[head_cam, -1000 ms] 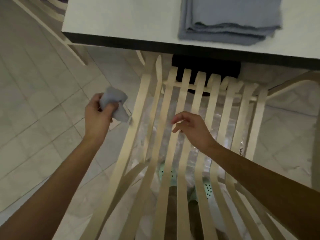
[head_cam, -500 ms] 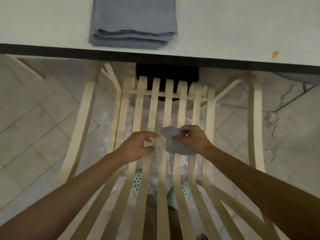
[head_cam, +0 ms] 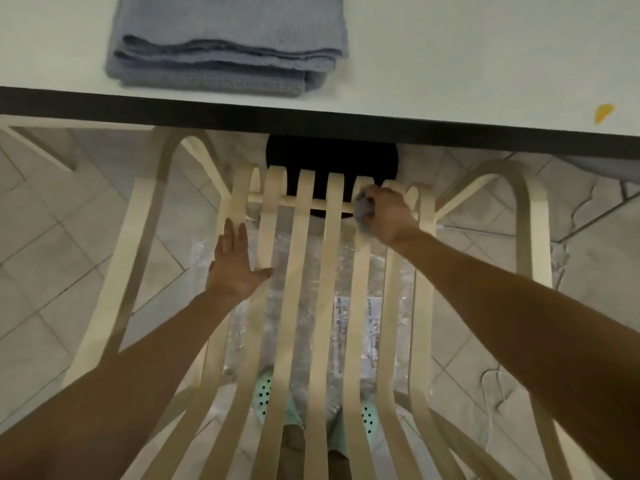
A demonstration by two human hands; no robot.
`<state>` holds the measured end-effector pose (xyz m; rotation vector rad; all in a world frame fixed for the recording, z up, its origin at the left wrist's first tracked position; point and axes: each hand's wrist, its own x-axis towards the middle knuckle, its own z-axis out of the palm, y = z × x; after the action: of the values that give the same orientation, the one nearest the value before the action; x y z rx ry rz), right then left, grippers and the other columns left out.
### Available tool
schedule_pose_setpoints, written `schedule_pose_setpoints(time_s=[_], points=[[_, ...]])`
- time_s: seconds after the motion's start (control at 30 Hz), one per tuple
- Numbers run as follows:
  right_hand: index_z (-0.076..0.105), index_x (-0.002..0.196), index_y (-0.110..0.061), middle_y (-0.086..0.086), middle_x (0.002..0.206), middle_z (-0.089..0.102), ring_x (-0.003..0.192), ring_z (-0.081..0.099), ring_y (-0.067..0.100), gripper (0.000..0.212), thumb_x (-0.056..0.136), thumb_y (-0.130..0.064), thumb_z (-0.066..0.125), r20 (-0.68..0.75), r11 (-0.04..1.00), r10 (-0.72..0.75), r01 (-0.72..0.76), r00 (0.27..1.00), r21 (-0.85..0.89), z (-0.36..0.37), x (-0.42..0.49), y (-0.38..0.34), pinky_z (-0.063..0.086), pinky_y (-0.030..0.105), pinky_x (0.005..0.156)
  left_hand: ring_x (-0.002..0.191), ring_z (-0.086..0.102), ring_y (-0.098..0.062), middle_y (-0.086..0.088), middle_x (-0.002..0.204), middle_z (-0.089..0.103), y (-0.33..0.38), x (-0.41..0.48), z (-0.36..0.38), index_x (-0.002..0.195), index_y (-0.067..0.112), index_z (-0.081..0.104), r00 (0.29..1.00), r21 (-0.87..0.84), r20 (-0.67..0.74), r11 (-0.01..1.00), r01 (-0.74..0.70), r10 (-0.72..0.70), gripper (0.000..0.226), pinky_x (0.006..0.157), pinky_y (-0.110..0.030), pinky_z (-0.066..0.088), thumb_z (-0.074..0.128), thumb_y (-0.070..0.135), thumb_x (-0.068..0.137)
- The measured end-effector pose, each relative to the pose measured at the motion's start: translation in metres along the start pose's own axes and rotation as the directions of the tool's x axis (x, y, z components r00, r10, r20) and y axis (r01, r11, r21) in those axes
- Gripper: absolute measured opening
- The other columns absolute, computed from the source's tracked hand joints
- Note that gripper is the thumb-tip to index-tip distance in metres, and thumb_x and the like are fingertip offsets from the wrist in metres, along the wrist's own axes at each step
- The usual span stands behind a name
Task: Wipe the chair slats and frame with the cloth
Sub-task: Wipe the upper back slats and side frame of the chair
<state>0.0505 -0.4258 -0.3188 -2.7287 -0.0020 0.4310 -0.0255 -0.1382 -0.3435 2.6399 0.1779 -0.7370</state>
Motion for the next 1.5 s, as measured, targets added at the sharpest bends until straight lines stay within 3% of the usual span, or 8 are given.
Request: schedule_pose_setpoints(time_s=[0.33, 0.53, 0.77, 0.83, 1.0, 1.13, 1.3, 1.5], points=[[0.065, 0.09, -0.023, 0.0, 0.095, 0.059, 0.079, 0.058, 0.01, 0.019, 0.094, -0.01, 0.051, 0.132, 0.936, -0.345, 0.33, 0.929, 0.124, 0.047, -0.108, -0.011, 0.047, 0.023, 0.073, 0.147, -0.017, -0.03, 0.0, 0.154, -0.037, -0.004, -0.009, 0.015, 0.153, 0.023, -0.007, 0.999, 0.099, 0.0, 0.995, -0.034, 0.034, 0.093, 0.113, -0.051, 0.028, 0.046, 0.063, 0.088], [0.054, 0.119, -0.011, 0.002, 0.102, 0.058, 0.09, 0.055, 0.015, 0.03, 0.09, -0.01, 0.058, -0.073, 0.988, -0.146, 0.149, 0.987, 0.043, -0.014, -0.011, -0.021, 0.037, 0.014, 0.076, 0.146, -0.017, -0.037, -0.002, 0.149, -0.044, -0.003, -0.009, 0.025, 0.153, 0.026, -0.006, 0.998, 0.138, -0.053, 0.99, -0.038, 0.046, 0.106, 0.112, -0.053, 0.03, 0.06, 0.064, 0.079], [0.053, 0.121, -0.006, 0.017, 0.119, 0.058, 0.109, 0.057, 0.032, 0.039, 0.087, -0.024, 0.051, -0.011, 0.985, -0.131, 0.129, 0.991, -0.111, 0.025, 0.05, -0.044, 0.047, 0.037, 0.094, 0.146, -0.017, -0.038, -0.002, 0.15, -0.043, -0.004, -0.008, 0.03, 0.153, 0.027, -0.003, 0.996, 0.121, -0.072, 0.992, -0.04, 0.049, 0.103, 0.115, -0.055, 0.025, 0.063, 0.06, 0.081], [0.052, 0.124, -0.004, 0.018, 0.123, 0.053, 0.111, 0.053, 0.033, 0.035, 0.089, -0.009, 0.051, -0.006, 0.976, -0.196, 0.195, 0.981, -0.098, 0.047, 0.015, -0.053, 0.045, 0.04, 0.093, 0.146, -0.016, -0.038, -0.003, 0.15, -0.043, -0.006, -0.008, 0.03, 0.153, 0.027, -0.003, 0.996, 0.137, -0.073, 0.99, -0.041, 0.052, 0.102, 0.115, -0.053, 0.027, 0.06, 0.061, 0.081], [0.057, 0.096, -0.004, 0.01, 0.095, 0.052, 0.076, 0.053, 0.017, 0.009, 0.089, -0.001, 0.054, 0.134, 0.935, -0.354, 0.347, 0.926, 0.072, 0.089, -0.065, -0.048, 0.049, 0.036, 0.066, 0.145, -0.021, -0.037, -0.004, 0.148, -0.046, -0.002, -0.009, 0.025, 0.153, 0.028, -0.007, 0.999, 0.157, -0.033, 0.988, -0.018, 0.023, 0.102, 0.116, -0.051, 0.024, 0.058, 0.062, 0.082], [0.051, 0.103, -0.04, 0.002, 0.109, 0.051, 0.08, 0.04, -0.009, 0.031, 0.094, -0.01, 0.053, 0.258, 0.899, -0.438, 0.413, 0.861, 0.149, 0.094, -0.117, -0.046, 0.036, 0.01, 0.084, 0.144, -0.022, -0.038, -0.005, 0.148, -0.046, -0.005, -0.01, 0.024, 0.153, 0.027, -0.007, 0.998, 0.145, -0.049, 0.989, -0.031, 0.039, 0.102, 0.118, -0.052, 0.021, 0.057, 0.062, 0.082], [0.053, 0.114, -0.016, -0.004, 0.095, 0.056, 0.074, 0.055, -0.003, 0.02, 0.094, -0.01, 0.054, 0.051, 0.964, -0.133, 0.117, 0.99, 0.238, 0.047, -0.052, -0.059, 0.044, 0.004, 0.065, 0.143, -0.025, -0.037, -0.005, 0.15, -0.043, -0.007, -0.011, 0.026, 0.152, 0.029, -0.011, 0.995, 0.127, -0.073, 0.99, -0.06, 0.069, 0.105, 0.119, -0.051, 0.015, 0.059, 0.063, 0.081], [0.052, 0.126, -0.007, 0.012, 0.123, 0.058, 0.116, 0.054, 0.022, 0.035, 0.091, -0.013, 0.056, -0.139, 0.976, -0.041, 0.07, 0.989, 0.204, 0.016, 0.077, -0.09, 0.039, 0.024, 0.098, 0.144, -0.023, -0.037, -0.005, 0.153, -0.038, -0.007, -0.008, 0.029, 0.153, 0.029, -0.003, 0.991, 0.091, -0.103, 0.993, -0.076, 0.086, 0.106, 0.117, -0.052, 0.012, 0.065, 0.06, 0.078]])
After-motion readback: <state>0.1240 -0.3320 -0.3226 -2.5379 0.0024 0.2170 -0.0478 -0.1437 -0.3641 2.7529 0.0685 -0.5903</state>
